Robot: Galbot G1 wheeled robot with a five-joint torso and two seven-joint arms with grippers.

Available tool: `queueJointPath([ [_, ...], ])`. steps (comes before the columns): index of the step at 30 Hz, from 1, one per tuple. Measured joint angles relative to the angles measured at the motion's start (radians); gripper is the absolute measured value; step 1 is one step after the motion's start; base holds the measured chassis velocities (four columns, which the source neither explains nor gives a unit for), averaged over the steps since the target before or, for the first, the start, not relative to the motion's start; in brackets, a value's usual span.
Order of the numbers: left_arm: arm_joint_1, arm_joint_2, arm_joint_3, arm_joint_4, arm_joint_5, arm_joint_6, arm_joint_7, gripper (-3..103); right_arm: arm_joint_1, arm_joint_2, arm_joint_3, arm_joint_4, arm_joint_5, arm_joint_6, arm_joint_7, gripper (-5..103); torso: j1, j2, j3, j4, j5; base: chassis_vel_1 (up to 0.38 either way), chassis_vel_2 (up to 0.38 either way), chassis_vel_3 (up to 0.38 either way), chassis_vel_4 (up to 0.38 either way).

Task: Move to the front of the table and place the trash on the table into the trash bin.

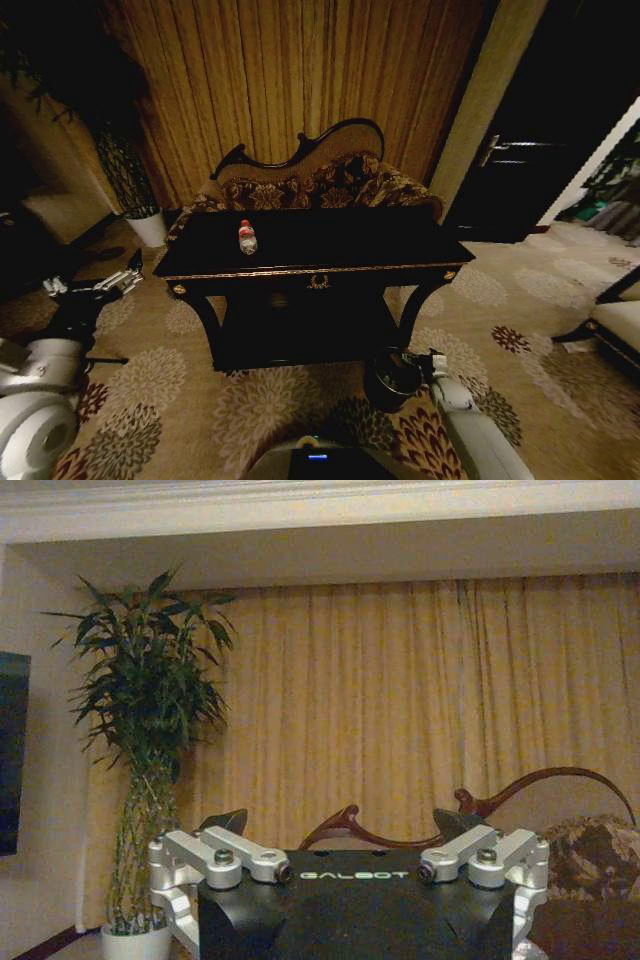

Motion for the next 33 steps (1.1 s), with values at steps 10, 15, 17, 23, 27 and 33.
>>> queueJointPath([
  [10, 0.0, 0.001, -0.015, 0.0, -0.005, -0.001, 0.0, 100, 0.016, -0.008, -0.007, 0.044, -0.025, -0.141, -0.037, 100, 0.0, 0.0, 0.0, 0.0001, 0.0, 0.0, 0.0, 0.0, 0.0],
  [15, -0.001, 0.001, -0.014, 0.0, -0.005, 0.0, 0.0, 100, 0.015, -0.01, -0.001, 0.068, -0.02, -0.215, -0.043, 100, 0.0, 0.0, 0.0, 0.0, 0.0, 0.0, 0.0, 0.0, 0.0],
  [17, -0.001, 0.001, -0.013, 0.0, -0.005, 0.0, 0.0, 100, 0.014, -0.012, 0.001, 0.073, -0.02, -0.229, -0.046, 100, 0.0, 0.0, 0.0, 0.0, 0.0, 0.0, 0.0, 0.0, 0.0],
  [23, -0.004, -0.001, -0.007, 0.0, -0.005, 0.001, 0.001, 100, 0.018, -0.016, 0.012, 0.1, -0.012, -0.311, -0.083, 100, 0.0, 0.0, 0.0, 0.0, 0.0, 0.0, 0.0, 0.0, 0.0],
  [27, -0.003, -0.002, -0.006, 0.0, -0.005, 0.001, 0.001, 100, 0.024, -0.014, 0.018, 0.119, -0.016, -0.351, -0.113, 100, 0.0, 0.0, 0.0, 0.0, 0.0, 0.0, 0.0, 0.0, 0.0],
  [33, -0.001, -0.003, -0.007, 0.0, -0.005, 0.002, 0.002, 100, 0.04, -0.009, 0.016, 0.125, -0.011, -0.403, -0.117, 100, 0.0, 0.0, 0.0, 0.0001, 0.0, 0.0, 0.0, 0.0, 0.0],
])
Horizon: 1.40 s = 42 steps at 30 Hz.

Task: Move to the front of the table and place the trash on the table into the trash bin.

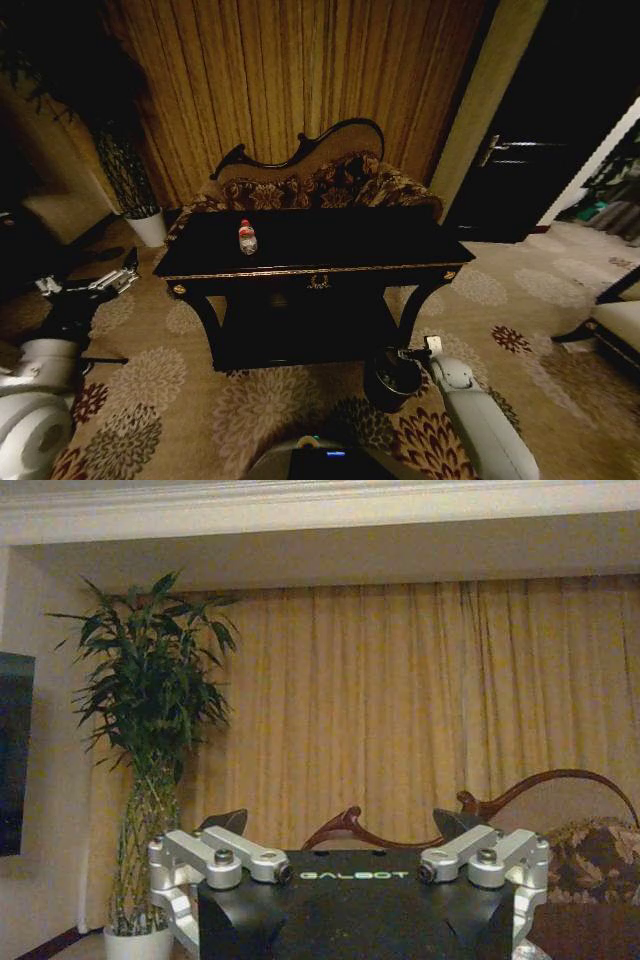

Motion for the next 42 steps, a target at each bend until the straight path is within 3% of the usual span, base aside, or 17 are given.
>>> queueJointPath([
  [9, 0.0, -0.004, 0.007, 0.0, 0.004, 0.001, 0.002, 100, 0.026, 0.0, -0.008, -0.015, 0.008, -0.053, -0.004, 100, 0.0, 0.0, 0.0, 0.0, 0.0, 0.0, 0.0, 0.0, 0.0],
  [16, -0.001, -0.002, 0.013, 0.0, 0.007, 0.003, 0.003, 100, 0.085, 0.001, -0.015, -0.064, 0.084, -0.115, -0.009, 100, 0.0, 0.0, 0.0, 0.0001, -0.0001, 0.0, 0.0, 0.0, 0.0],
  [42, -0.009, 0.004, 0.031, 0.0, 0.008, 0.006, 0.003, 100, 0.1, 0.02, -0.035, -0.138, 0.078, -0.092, 0.001, 100, 0.0, 0.0, 0.0, 0.0, -0.0001, 0.0, 0.0, 0.0, 0.0],
])
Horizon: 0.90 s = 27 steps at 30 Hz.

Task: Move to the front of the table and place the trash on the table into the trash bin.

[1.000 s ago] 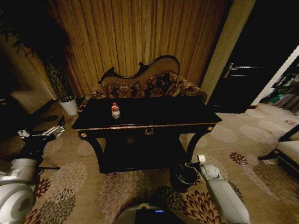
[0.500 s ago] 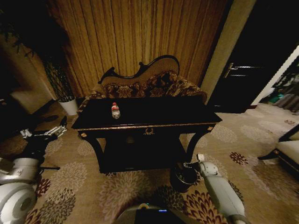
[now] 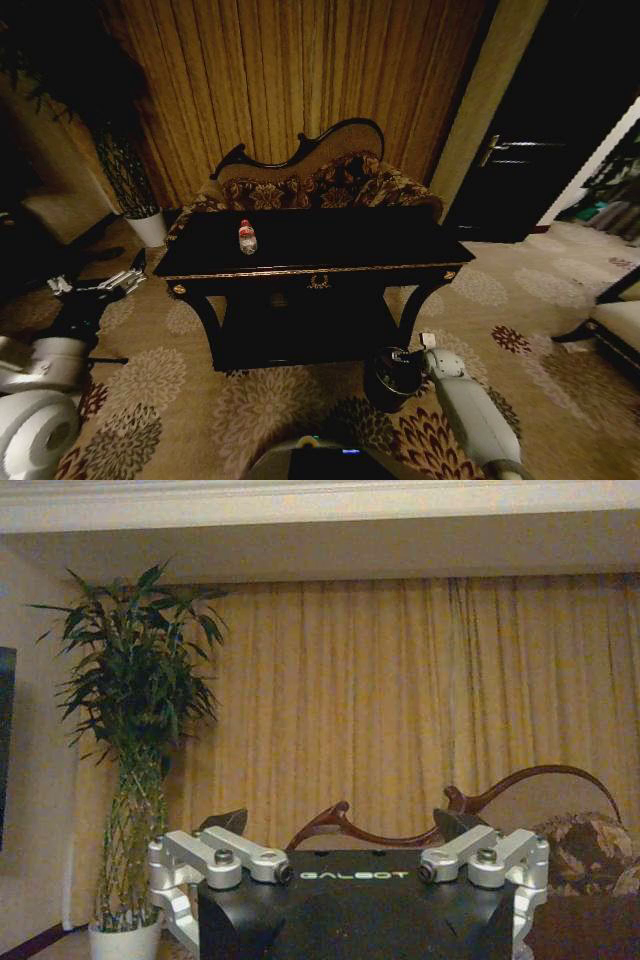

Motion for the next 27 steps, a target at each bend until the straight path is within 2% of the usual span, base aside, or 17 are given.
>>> queueJointPath([
  [2, 0.001, -0.001, 0.0, 0.0, 0.0, 0.0, 0.002, 100, -0.001, 0.001, -0.014, -0.013, -0.032, 0.023, 0.016, 100, 0.0, 0.0, 0.0, 0.0004, 0.0, 0.0, 0.0, 0.0, 0.0],
  [5, 0.001, -0.001, 0.0, 0.0, 0.001, -0.001, 0.004, 100, -0.015, 0.005, -0.016, -0.014, -0.06, 0.05, 0.006, 100, 0.0, 0.0, 0.0, -0.0006, 0.0, 0.0, 0.0, 0.0, 0.0],
  [10, 0.002, -0.001, 0.0, 0.0, 0.001, -0.002, 0.005, 100, -0.029, 0.019, -0.008, -0.008, -0.048, 0.057, 0.026, 100, 0.0, 0.0, 0.0, 0.0, 0.0003, 0.0, 0.0, 0.0, 0.0],
  [15, 0.003, -0.002, -0.006, 0.0, 0.001, -0.003, 0.005, 100, -0.035, 0.023, 0.005, -0.004, 0.01, 0.089, 0.048, 100, 0.0, 0.0, 0.0, 0.0, 0.0, 0.0, 0.0, 0.0, 0.0],
  [19, 0.004, -0.006, -0.003, 0.0, 0.003, -0.004, 0.005, 100, -0.039, 0.022, 0.007, -0.02, -0.015, 0.102, 0.03, 100, 0.0, 0.0, 0.0, -0.0004, 0.0001, 0.0, 0.0, 0.0, 0.0],
  [27, 0.002, -0.006, 0.006, 0.0, 0.009, -0.005, 0.005, 100, -0.025, 0.046, 0.002, -0.032, -0.026, 0.133, 0.097, 100, 0.0, 0.0, 0.0, 0.0, 0.0, 0.0, 0.0, 0.0, 0.0],
])
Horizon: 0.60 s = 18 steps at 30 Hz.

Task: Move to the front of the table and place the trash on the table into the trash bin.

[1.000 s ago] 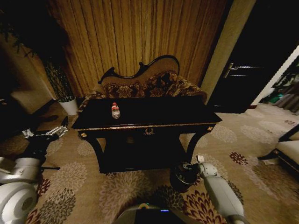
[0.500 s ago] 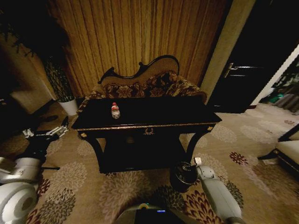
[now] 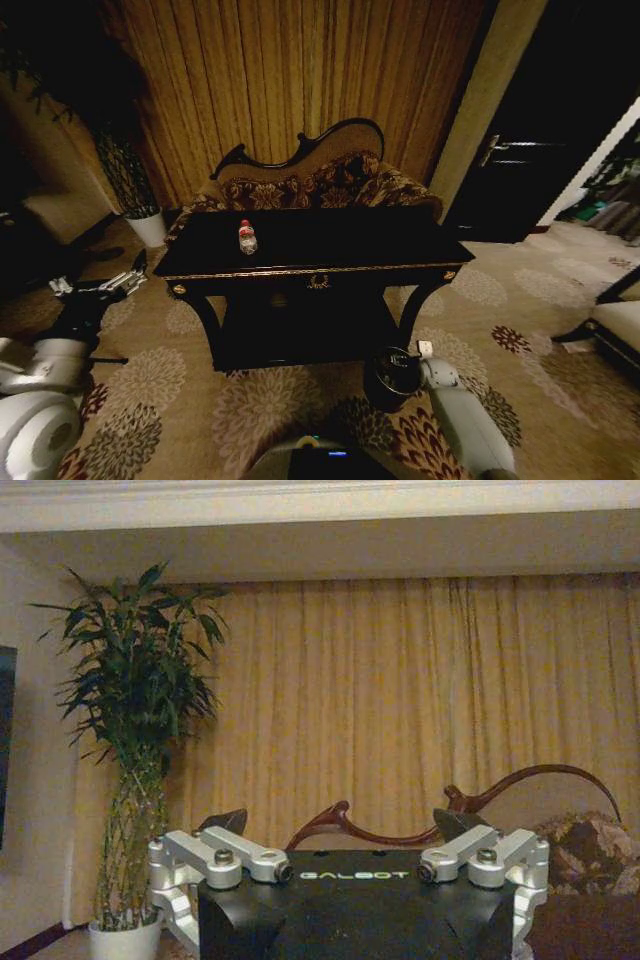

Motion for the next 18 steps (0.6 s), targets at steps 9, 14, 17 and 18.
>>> queueJointPath([
  [9, 0.002, 0.003, -0.008, 0.0, -0.002, 0.0, 0.0, 100, 0.002, -0.006, -0.002, -0.004, -0.042, 0.002, -0.013, 100, 0.0, 0.0, 0.0, 0.0001, 0.0001, 0.0, 0.0, 0.0, 0.0],
  [14, 0.003, 0.002, -0.008, 0.0, -0.003, 0.0, 0.0, 100, -0.01, -0.007, 0.006, 0.007, -0.042, 0.003, -0.018, 100, 0.0, 0.0, 0.0, -0.0001, 0.0001, 0.0, 0.0, 0.0, 0.0],
  [17, 0.003, 0.002, -0.008, 0.0, -0.003, 0.0, 0.0, 100, -0.015, -0.007, 0.009, 0.019, -0.027, 0.004, -0.018, 100, 0.0, 0.0, 0.0, -0.0001, 0.0001, 0.0, 0.0, 0.0, 0.0],
  [18, 0.003, 0.002, -0.008, 0.0, -0.003, 0.0, 0.0, 100, -0.018, -0.008, 0.009, 0.029, -0.015, 0.001, -0.018, 100, 0.0, 0.0, 0.0, -0.0001, 0.0001, 0.0, 0.0, 0.0, 0.0],
])
